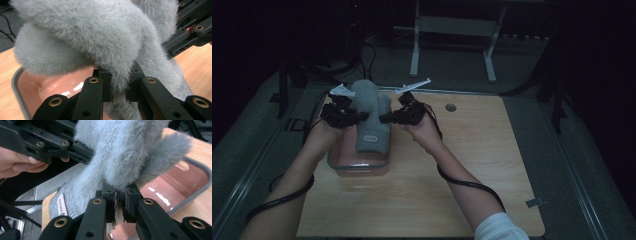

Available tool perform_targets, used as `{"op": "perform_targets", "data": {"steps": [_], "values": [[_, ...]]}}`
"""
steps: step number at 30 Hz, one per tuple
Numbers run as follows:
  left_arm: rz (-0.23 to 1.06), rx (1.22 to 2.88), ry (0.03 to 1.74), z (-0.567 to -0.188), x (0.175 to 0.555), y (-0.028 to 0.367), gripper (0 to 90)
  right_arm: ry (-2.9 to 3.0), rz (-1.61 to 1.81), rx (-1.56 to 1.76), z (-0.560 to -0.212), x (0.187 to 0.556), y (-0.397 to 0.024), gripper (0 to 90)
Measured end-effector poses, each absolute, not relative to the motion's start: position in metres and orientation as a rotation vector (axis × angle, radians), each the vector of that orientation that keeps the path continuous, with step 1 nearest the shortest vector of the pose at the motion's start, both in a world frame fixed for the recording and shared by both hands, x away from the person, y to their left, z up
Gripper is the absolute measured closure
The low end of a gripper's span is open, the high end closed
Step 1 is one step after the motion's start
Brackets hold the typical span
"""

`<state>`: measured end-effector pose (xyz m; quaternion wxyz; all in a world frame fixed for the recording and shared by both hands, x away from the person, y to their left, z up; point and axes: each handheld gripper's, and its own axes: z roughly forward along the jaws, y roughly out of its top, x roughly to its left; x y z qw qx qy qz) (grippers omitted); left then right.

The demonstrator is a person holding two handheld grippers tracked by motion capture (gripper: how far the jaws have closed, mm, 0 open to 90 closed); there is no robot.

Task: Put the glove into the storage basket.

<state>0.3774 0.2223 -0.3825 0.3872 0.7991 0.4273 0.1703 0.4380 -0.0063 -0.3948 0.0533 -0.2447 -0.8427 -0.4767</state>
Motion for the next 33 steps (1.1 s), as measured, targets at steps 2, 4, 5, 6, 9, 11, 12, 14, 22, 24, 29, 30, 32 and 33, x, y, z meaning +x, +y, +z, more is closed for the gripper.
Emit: {"op": "perform_targets", "data": {"steps": [2,4,5,6,9,11,12,14,22,24,29,30,32,33], "values": [[0.413,2.028,1.113,-0.392,0.38,0.229,79.6,-2.571,-1.421,-0.753,-0.402,0.44,0.002,82.5],[0.399,2.033,1.129,-0.403,0.384,0.232,79.6,-2.59,-1.391,-0.763,-0.411,0.442,0.009,82.5],[0.386,2.027,1.139,-0.409,0.386,0.234,79.5,-2.592,-1.375,-0.772,-0.416,0.444,0.012,82.5],[0.372,2.023,1.146,-0.415,0.388,0.236,79.5,-2.589,-1.363,-0.782,-0.421,0.446,0.014,82.5],[0.343,2.021,1.175,-0.433,0.395,0.239,79.4,-2.582,-1.315,-0.821,-0.437,0.452,0.019,82.4],[0.323,2.027,1.2,-0.444,0.4,0.239,79.4,-2.603,-1.281,-0.845,-0.446,0.455,0.023,82.4],[0.315,2.033,1.214,-0.449,0.403,0.239,79.4,-2.606,-1.264,-0.859,-0.451,0.456,0.025,82.5],[0.304,2.054,1.245,-0.459,0.408,0.237,79.3,-2.625,-1.222,-0.889,-0.461,0.459,0.03,82.5],[0.299,2.167,1.349,-0.48,0.424,0.229,79.0,-2.705,-1.037,-0.984,-0.487,0.467,0.05,82.3],[0.299,2.184,1.362,-0.483,0.426,0.228,78.9,-2.732,-0.997,-1.006,-0.489,0.467,0.055,82.1],[0.293,2.208,1.384,-0.49,0.431,0.226,77.5,-2.768,-0.933,-1.044,-0.492,0.468,0.061,78.4],[0.281,2.213,1.389,-0.492,0.432,0.224,76.9,-2.771,-0.923,-1.046,-0.493,0.468,0.061,76.9],[0.268,2.241,1.395,-0.498,0.434,0.221,75.4,-2.798,-0.913,-1.04,-0.492,0.467,0.06,72.6],[0.275,2.256,1.401,-0.501,0.435,0.219,75.2,-2.814,-0.922,-1.026,-0.49,0.466,0.058,70.6]]}}
